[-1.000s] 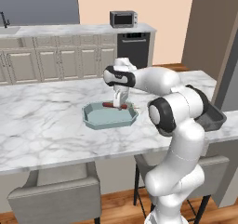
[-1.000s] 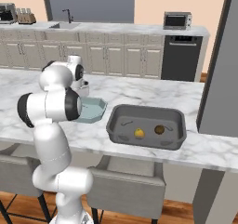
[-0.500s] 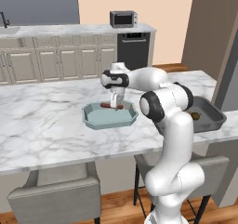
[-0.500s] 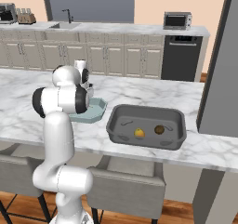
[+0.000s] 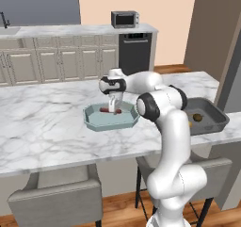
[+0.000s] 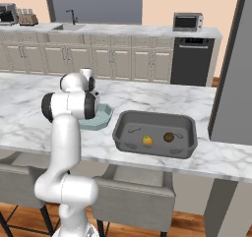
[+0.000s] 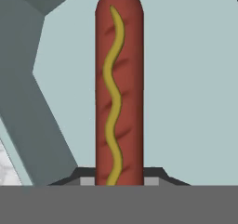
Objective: Place the cold items (apple and kiwi) from the fridge in one tupperware on the dining counter. Place the warm items (hot dog and kebab skewer) in the stove area in another tupperware.
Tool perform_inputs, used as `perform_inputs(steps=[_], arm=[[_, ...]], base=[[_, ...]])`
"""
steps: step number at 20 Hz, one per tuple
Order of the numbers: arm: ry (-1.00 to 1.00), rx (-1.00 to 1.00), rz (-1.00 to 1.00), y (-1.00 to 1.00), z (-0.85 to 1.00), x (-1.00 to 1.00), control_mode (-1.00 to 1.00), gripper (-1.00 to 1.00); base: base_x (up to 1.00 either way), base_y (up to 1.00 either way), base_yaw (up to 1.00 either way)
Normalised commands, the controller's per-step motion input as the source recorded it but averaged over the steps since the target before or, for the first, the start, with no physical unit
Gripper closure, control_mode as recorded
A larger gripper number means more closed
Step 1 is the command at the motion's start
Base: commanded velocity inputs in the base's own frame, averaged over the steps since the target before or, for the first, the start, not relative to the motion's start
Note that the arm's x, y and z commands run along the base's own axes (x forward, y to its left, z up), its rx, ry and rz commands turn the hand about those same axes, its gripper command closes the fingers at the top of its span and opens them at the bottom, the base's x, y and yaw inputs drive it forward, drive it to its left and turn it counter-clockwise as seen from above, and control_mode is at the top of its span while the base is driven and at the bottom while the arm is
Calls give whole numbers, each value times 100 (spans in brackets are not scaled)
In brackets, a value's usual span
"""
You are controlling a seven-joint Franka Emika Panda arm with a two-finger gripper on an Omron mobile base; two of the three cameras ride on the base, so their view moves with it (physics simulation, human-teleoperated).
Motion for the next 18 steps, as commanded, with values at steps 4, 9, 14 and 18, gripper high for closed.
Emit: perform_inputs(steps=[4,9,14,18], arm=[[-11,-5,0,12,-36,20,-100,100],[-12,-3,0,1,-38,35,-100,100],[-4,-1,0,0,-37,36,-100,100],[0,0,5,0,-6,7,-100,-100]], base=[[0,0,0],[0,0,0],[0,0,0],[0,0,0]])
